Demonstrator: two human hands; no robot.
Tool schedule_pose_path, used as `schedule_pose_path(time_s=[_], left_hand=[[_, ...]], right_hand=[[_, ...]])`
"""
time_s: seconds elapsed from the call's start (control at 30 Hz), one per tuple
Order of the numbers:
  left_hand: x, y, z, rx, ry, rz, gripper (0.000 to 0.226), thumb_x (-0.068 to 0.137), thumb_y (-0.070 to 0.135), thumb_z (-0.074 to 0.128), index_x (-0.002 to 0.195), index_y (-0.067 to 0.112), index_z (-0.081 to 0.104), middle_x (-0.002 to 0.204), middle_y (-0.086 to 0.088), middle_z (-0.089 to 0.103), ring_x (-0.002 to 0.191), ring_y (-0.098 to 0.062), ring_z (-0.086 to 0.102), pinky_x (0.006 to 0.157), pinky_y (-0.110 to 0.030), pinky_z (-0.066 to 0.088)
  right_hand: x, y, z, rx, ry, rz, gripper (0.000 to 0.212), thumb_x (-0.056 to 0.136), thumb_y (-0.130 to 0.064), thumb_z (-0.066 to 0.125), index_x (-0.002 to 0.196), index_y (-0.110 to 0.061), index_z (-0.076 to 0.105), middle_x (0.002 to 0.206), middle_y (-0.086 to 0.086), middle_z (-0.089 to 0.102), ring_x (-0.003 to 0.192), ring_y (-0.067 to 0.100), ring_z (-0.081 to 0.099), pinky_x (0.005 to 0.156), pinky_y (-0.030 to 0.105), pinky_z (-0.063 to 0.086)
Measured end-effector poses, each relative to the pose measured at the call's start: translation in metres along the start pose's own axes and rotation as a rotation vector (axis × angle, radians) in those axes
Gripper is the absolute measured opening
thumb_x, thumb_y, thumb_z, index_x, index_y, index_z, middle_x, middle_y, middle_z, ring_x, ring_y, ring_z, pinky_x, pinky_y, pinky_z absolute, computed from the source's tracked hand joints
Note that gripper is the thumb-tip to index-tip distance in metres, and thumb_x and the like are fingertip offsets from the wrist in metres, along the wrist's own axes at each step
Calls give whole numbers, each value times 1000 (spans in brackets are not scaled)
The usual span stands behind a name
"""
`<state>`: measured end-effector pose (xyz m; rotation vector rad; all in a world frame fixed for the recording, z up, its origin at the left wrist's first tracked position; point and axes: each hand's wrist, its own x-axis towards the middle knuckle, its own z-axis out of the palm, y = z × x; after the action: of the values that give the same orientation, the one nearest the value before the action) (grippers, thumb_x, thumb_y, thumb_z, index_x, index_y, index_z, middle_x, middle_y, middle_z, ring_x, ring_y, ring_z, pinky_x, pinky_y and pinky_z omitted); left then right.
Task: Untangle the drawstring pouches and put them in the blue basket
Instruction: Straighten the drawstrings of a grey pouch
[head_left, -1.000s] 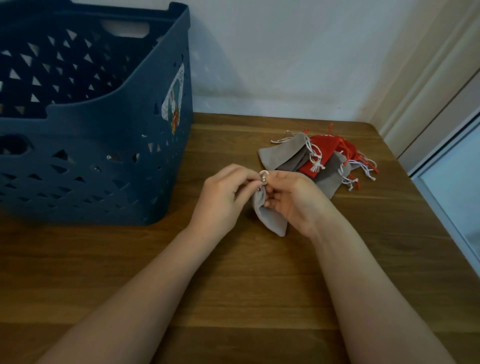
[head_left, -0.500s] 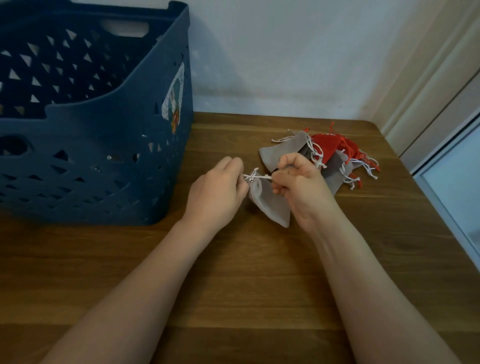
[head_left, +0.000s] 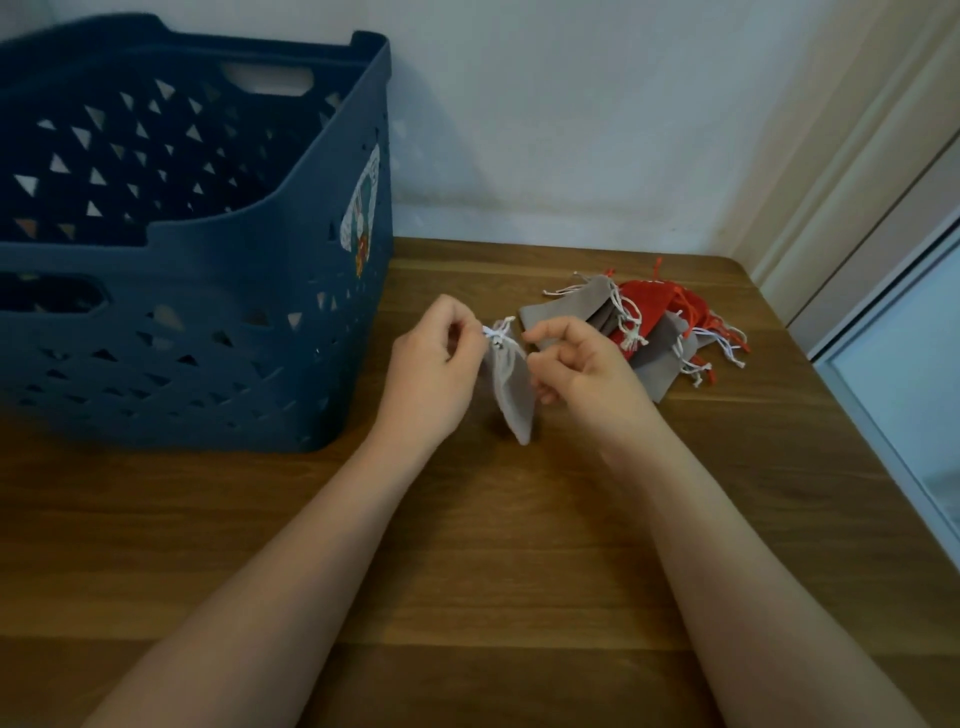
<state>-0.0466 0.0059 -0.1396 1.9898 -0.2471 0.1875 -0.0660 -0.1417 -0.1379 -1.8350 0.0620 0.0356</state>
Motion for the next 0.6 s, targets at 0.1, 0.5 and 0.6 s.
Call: schedule_pose_path(time_s=[0.1, 0.5, 0.6], left_hand=[[-3, 14, -4, -86, 55, 88, 14, 95, 19, 50, 82, 24, 52, 76, 2, 59, 67, -2, 59, 58, -17, 49], [-4, 87, -74, -319, 263, 462, 15, 95, 12, 40, 98, 20, 52, 95, -3, 58, 90, -15, 58, 82, -25, 50], [-5, 93, -94, -250, 394, 522, 17, 90, 4, 46, 100, 18, 48, 100, -5, 51, 92, -8, 51, 78, -11, 41]], right_hand=[[-5, -6, 5, -157, -17, -129, 21, 90, -24, 56, 112, -27, 55, 98, -8, 62, 82, 3, 61, 72, 24, 51], [1, -112, 35, -214, 353, -712, 11, 95, -12, 49, 99, -18, 57, 98, -1, 51, 82, -6, 47, 74, 3, 37], [19, -149, 52, -303, 342, -733, 18, 92, -8, 51, 102, -9, 65, 98, 1, 54, 82, 0, 47, 74, 3, 37]])
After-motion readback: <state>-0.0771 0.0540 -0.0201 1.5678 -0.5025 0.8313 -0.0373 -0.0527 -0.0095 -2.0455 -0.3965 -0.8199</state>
